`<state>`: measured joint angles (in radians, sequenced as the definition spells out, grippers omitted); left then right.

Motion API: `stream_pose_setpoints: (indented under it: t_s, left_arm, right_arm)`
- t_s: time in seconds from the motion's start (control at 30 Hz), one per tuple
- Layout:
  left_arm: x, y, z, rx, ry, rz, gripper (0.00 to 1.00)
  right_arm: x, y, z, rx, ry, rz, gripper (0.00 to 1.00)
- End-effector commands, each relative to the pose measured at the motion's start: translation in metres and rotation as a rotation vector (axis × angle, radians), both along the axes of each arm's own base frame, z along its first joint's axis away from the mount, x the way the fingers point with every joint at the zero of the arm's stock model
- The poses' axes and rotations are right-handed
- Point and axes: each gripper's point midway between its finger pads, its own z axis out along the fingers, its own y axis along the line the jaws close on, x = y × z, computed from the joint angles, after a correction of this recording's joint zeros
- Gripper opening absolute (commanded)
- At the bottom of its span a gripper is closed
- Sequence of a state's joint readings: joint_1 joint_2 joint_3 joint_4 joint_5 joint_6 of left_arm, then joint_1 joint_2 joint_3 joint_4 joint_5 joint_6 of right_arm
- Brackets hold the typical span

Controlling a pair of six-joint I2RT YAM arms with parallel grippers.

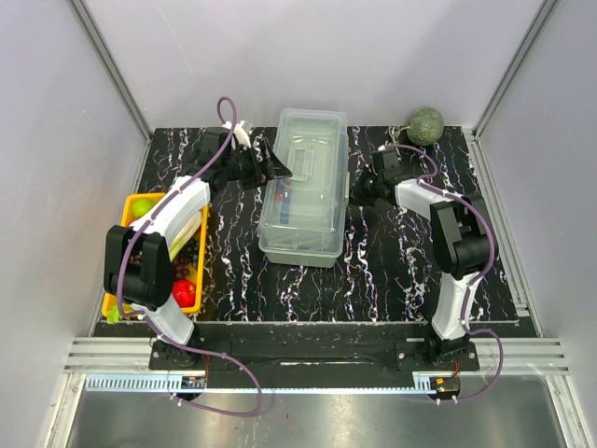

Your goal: Pack the tool kit

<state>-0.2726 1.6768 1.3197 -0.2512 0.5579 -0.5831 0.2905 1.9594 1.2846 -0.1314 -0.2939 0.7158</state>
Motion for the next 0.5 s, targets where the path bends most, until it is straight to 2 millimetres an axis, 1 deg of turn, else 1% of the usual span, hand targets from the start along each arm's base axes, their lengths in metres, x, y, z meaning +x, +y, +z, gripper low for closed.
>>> stream_pose_setpoints:
  t_s: [0.0,0.03,0.07,0.2,0.27,0.33,0.37,0.4,0.47]
  left_arm:
    - [-0.072,-0.046,-0.052,-0.045,0.305,-0.22,0.88]
    - [-0.068,-0.041,-0.052,-0.011,0.292,-0.2,0.88]
    - [-0.062,-0.039,-0.046,0.005,0.267,-0.192,0.88]
    - [-0.036,-0.016,-0.022,0.113,0.179,-0.089,0.9]
    - [-0.02,0.0,-0.006,0.158,0.119,-0.023,0.94]
    - [-0.003,0.02,0.012,0.224,0.062,0.061,0.98]
    - [0.002,0.029,0.021,0.245,0.039,0.09,0.99]
    - [0.006,0.036,0.034,0.249,0.016,0.117,0.99]
    - [0.009,0.049,0.058,0.26,-0.034,0.158,0.99]
  right_arm:
    - [0.003,0.061,0.073,0.197,-0.17,0.132,0.0]
    - [0.006,0.055,0.074,0.163,-0.179,0.113,0.0]
    - [0.001,0.047,0.066,0.113,-0.139,0.086,0.0]
    - [0.005,0.011,0.066,-0.045,-0.125,-0.018,0.0]
    - [0.005,-0.008,0.067,-0.12,-0.13,-0.051,0.0]
    - [0.003,-0.032,0.067,-0.22,-0.13,-0.087,0.01]
    - [0.003,-0.046,0.067,-0.254,-0.123,-0.114,0.02]
    - [0.001,-0.061,0.068,-0.282,-0.11,-0.145,0.02]
    - [-0.006,-0.086,0.071,-0.317,-0.084,-0.198,0.06]
